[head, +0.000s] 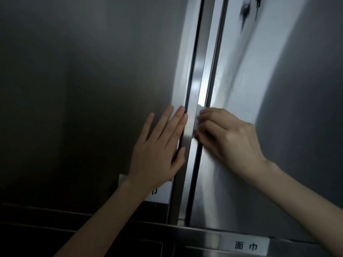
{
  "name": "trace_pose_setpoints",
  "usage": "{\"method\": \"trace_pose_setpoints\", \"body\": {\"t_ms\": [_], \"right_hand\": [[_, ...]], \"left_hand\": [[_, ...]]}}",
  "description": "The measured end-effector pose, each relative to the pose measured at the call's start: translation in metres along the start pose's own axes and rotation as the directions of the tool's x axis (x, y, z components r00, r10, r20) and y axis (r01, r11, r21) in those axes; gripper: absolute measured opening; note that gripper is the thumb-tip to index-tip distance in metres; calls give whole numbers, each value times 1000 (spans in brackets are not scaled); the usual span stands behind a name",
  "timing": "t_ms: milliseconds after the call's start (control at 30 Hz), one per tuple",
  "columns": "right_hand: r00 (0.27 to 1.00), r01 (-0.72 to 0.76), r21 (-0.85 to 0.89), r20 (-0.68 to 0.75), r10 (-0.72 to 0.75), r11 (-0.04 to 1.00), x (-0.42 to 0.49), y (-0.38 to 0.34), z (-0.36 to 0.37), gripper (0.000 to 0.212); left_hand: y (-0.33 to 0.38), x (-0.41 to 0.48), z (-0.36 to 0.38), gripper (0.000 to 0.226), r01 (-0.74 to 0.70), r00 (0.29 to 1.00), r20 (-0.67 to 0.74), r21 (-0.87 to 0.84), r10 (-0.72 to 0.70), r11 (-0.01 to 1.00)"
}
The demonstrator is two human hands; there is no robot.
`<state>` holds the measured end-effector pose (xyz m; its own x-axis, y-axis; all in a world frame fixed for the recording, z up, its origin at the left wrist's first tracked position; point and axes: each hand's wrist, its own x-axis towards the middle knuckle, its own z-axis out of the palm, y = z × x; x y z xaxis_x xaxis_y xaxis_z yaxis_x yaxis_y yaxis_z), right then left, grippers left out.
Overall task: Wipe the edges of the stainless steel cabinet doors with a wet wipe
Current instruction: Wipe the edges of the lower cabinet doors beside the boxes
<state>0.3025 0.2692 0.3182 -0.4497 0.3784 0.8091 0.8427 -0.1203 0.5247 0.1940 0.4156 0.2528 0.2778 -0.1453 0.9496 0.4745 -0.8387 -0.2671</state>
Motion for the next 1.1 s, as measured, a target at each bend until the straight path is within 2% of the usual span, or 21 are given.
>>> {"method": "trace_pose_setpoints", "body": {"t_ms": [233, 433, 533, 667, 767, 867, 933, 1100], "right_hand": [[981, 105, 130, 149, -124, 986, -82, -42, 23, 8], [993, 108, 288, 22, -120, 952, -104, -46, 28, 6], [996, 91, 362, -44, -81, 928, -114, -49, 27, 12], [992, 78, 486, -125, -19, 870, -137, -59, 25, 14], [986, 106, 556, -168, -14, 824, -156, -69, 22, 16], [990, 102, 608, -142, -18, 787, -180, -80, 16, 17], [993, 95, 619, -114, -30, 779, -198, -88, 12, 14], [1000, 24, 625, -9, -24, 780, -227, -100, 6, 5]], "left_hand": [[6, -31, -6, 60, 78, 995, 64, 7, -78, 997], [26, -73, -27, 57, 179, 960, 207, 59, -187, 982], [47, -97, -42, 54, 294, 911, 277, 89, -307, 952], [84, -138, -64, 60, 470, 783, 353, 201, -511, 859], [113, -166, -81, 60, 512, 714, 390, 276, -582, 814], [137, -189, -97, 60, 495, 677, 452, 304, -581, 814], [148, -197, -103, 61, 478, 677, 490, 275, -549, 834], [145, -183, -95, 65, 389, 754, 498, 188, -429, 902]]}}
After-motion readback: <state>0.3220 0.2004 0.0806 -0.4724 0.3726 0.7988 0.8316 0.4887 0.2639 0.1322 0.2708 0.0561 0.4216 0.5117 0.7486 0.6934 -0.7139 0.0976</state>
